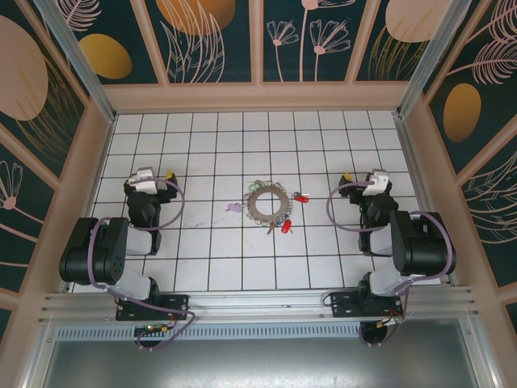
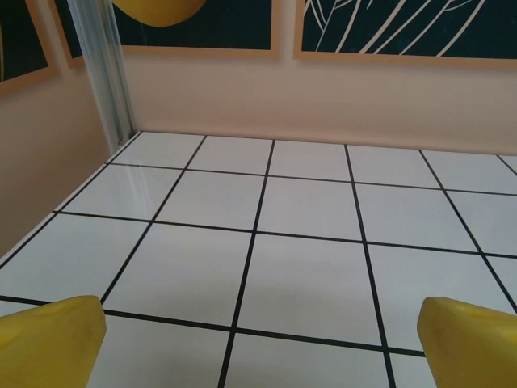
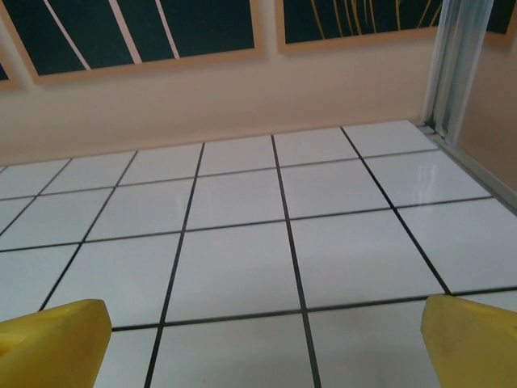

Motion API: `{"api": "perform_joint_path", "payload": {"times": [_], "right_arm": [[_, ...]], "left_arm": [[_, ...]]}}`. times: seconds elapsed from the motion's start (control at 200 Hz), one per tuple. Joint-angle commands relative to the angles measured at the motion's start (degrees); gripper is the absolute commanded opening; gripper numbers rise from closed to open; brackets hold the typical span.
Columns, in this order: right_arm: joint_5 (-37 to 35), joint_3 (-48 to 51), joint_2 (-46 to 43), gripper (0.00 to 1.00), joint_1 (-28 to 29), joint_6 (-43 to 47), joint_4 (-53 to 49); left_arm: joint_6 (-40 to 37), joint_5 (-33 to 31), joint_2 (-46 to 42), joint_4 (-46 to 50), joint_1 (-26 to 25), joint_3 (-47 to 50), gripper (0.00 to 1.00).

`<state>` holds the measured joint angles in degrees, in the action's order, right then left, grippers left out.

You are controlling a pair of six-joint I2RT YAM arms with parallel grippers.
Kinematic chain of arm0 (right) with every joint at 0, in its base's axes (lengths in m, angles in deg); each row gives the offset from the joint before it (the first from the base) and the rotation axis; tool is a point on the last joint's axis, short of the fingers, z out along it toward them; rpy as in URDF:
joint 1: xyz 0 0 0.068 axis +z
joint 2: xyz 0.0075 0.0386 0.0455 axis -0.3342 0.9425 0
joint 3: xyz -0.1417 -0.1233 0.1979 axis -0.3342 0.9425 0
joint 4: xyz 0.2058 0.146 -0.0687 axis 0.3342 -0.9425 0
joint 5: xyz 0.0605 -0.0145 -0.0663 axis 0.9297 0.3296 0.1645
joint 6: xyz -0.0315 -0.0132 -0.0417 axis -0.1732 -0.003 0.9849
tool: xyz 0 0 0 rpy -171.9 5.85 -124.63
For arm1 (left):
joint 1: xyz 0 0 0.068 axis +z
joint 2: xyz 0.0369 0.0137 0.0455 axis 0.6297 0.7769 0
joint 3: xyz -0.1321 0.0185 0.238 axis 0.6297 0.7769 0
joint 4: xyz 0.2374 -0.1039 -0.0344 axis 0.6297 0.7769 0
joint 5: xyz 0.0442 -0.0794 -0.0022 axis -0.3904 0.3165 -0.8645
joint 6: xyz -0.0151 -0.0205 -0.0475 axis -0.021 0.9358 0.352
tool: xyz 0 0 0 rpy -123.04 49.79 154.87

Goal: Put the keys on the keyring

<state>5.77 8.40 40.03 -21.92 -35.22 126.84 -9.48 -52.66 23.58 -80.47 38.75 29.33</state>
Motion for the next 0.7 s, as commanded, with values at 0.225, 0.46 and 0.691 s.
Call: {"api": "perform_joint_path", "payload": {"times": [0.225, 0.46, 0.691], "right_arm": [[-4.8, -2.7, -0.3, 0.99, 1.2, -1.7, -4.2], [-4.6, -2.7, -0.4, 0.99, 1.2, -1.6, -4.2], [-3.8, -2.9, -0.3, 0.99, 0.8, -1.7, -4.9]], "left_arm": [[1.3, -0.2, -0.9, -1.2, 0.3, 0.0, 0.99], [1.3, 0.0, -0.9, -1.1, 0.3, 0.0, 0.99], [1.3, 0.0, -0.9, -1.1, 0.3, 0.0, 0.99]]}}
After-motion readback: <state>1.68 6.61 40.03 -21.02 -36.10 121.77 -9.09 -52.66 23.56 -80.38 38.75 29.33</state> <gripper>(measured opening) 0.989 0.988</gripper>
